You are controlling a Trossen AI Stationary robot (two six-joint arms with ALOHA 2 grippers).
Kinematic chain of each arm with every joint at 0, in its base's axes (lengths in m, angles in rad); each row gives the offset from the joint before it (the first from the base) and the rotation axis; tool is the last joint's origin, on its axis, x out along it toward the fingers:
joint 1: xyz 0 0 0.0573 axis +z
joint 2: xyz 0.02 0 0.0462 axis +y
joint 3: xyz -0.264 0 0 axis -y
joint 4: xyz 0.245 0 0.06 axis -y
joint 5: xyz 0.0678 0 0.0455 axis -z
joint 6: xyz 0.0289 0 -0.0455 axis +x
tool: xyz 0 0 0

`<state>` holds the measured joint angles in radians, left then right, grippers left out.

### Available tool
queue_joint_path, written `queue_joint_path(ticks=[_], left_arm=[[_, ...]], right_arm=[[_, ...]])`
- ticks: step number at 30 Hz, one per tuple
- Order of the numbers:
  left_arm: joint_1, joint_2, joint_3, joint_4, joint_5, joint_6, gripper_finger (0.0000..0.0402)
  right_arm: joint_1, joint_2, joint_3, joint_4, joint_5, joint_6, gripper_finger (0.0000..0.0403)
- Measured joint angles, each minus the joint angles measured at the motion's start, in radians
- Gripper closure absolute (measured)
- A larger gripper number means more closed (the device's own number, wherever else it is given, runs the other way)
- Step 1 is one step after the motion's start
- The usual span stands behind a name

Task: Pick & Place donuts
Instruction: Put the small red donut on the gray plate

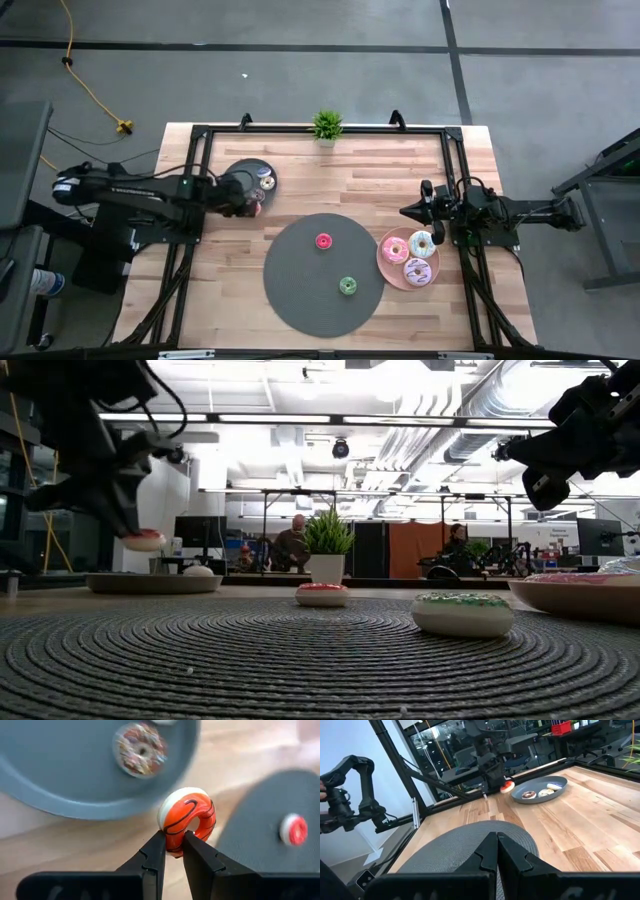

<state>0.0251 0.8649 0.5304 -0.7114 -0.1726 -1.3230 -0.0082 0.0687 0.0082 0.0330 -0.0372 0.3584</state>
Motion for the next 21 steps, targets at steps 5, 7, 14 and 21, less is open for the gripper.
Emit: queue_joint_path(ticks=[5,7,14,21], left_arm=[[0.112,0.001,0.000,-0.017,0.017,-0.009,0.0344],[0.156,0.002,0.000,-0.034,0.007,-0.010,0.0344],[0.292,0.002,0.000,-0.044,0.001,-0.043,0.0344],[0.357,0.050,0.000,-0.051,0.025,-0.044,0.0344]], right_arm=[[0.000,0.003,0.000,0.000,0.000,0.000,0.0402],[0.000,0.004,0.000,0.000,0.000,0.000,0.0402],[0.000,0.004,0.000,0.000,0.000,0.000,0.0402],[0.000,0.004,0.000,0.000,0.000,0.000,0.0402]])
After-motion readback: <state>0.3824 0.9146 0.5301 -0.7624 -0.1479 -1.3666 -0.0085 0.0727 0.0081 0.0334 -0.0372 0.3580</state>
